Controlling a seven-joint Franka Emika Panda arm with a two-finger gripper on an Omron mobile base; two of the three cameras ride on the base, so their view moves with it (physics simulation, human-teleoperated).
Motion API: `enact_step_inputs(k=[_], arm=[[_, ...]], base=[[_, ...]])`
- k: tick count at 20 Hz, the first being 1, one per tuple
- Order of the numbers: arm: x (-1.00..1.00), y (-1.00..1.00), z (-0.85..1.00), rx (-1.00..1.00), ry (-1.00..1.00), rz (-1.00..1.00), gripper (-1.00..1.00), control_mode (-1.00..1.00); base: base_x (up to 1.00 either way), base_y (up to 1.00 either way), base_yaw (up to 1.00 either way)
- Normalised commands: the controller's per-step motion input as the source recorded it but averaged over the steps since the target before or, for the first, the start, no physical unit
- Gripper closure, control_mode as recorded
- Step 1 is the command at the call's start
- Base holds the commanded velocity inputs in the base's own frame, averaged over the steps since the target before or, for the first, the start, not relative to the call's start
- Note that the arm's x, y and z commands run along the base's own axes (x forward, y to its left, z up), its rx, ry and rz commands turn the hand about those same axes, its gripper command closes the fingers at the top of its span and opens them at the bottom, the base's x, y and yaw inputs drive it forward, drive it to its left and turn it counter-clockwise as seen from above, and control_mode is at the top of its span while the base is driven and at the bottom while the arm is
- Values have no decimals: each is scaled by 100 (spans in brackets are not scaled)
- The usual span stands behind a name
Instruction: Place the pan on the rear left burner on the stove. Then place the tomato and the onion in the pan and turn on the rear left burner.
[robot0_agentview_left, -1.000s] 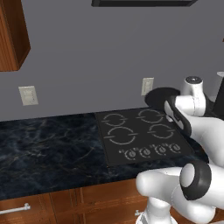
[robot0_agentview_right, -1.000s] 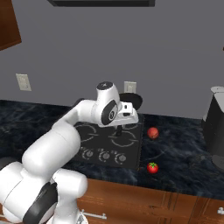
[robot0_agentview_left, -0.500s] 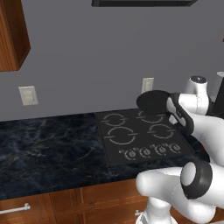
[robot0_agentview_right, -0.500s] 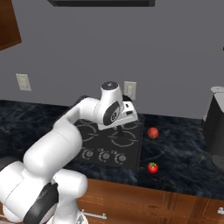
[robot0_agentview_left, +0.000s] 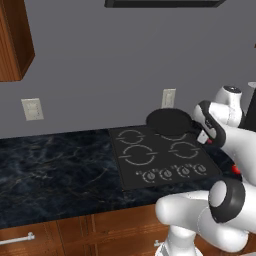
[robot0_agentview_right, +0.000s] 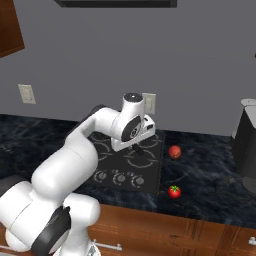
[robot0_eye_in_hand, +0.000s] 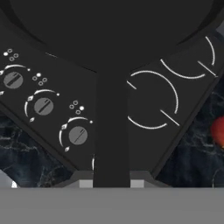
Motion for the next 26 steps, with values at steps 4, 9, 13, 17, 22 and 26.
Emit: enact_step_inputs(k=[4,9,13,17,22,26], arm=[[27,1,-28,0,0,7,100,-100],[56,4,-20,0,0,0,100,-100],[49,13,-3,0,1,0,100,-100],[21,20,0,0,6,0,100,-100],[19,25,5,0,19,1,100,-100],[19,26,0,0,16,0,100,-100]], base=[[0,0,0],[0,0,0],[0,0,0],[0,0,0],[0,0,0],[0,0,0]])
